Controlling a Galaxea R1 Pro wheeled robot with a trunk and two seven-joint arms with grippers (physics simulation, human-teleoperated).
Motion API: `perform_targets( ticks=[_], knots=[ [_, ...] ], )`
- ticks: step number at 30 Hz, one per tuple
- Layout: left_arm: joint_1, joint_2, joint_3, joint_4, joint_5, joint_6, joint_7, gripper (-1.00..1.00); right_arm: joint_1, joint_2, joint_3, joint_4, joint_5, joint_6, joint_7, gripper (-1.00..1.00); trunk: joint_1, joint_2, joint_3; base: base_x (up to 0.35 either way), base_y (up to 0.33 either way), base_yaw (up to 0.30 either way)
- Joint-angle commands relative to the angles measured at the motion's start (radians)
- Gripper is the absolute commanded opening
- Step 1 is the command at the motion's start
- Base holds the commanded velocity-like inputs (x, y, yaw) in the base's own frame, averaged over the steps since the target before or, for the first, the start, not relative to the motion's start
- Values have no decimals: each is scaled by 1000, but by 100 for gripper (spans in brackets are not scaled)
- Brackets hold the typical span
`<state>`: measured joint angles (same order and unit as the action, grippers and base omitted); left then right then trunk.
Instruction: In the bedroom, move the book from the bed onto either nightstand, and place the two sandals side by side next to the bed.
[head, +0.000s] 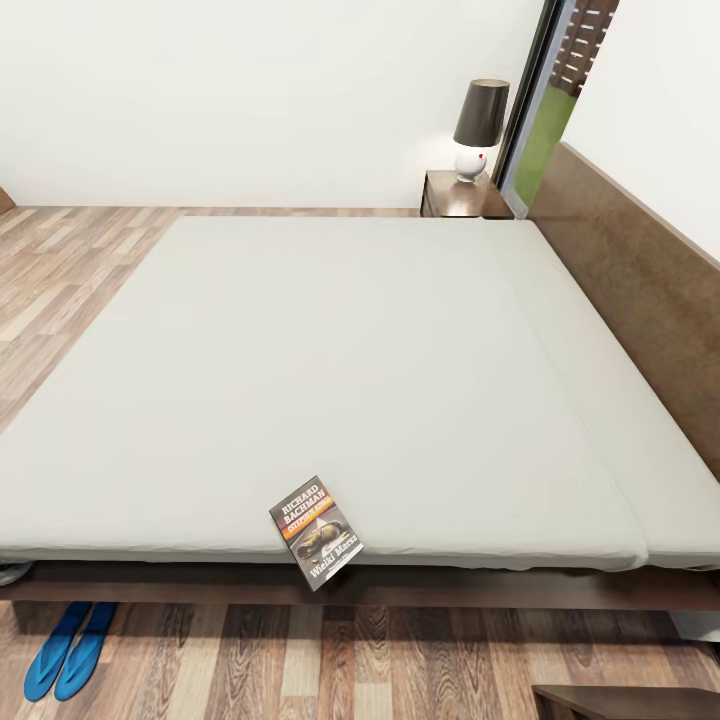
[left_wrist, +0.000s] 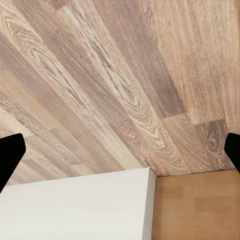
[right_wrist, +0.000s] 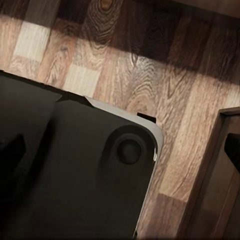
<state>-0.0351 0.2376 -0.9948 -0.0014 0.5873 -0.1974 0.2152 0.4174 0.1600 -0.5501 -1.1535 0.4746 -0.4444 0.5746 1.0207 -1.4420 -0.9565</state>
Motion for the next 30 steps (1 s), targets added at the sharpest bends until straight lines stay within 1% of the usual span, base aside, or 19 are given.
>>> perform_targets(
  ticks=[1,2,3,8,12,14,16,30],
  knots=[
    [0,0,-8,0,7,-2,3,100,-1,1,2,-5,9,6,3,100,0,0,0,0,0,0],
    [0,0,-8,0,6,-2,3,100,-1,1,15,-14,9,25,3,100,0,0,0,0,0,0],
    [0,0,-8,0,6,-2,3,100,-1,1,15,-14,9,25,3,100,0,0,0,0,0,0],
    [0,0,-8,0,7,-2,3,100,-1,1,45,-33,9,50,2,100,0,0,0,0,0,0],
    [0,0,-8,0,6,-2,3,100,-2,1,58,-46,9,60,2,100,0,0,0,0,0,0],
    [-8,0,-7,0,3,6,-3,100,9,-8,47,-58,-3,48,4,100,0,0,0,0,0,0],
    [-8,1,-7,0,3,6,-3,100,9,-8,47,-69,-15,47,4,100,0,0,0,0,0,0],
    [-8,1,-7,0,3,6,-3,100,9,-8,47,-70,-15,47,4,100,0,0,0,0,0,0]
  ],
)
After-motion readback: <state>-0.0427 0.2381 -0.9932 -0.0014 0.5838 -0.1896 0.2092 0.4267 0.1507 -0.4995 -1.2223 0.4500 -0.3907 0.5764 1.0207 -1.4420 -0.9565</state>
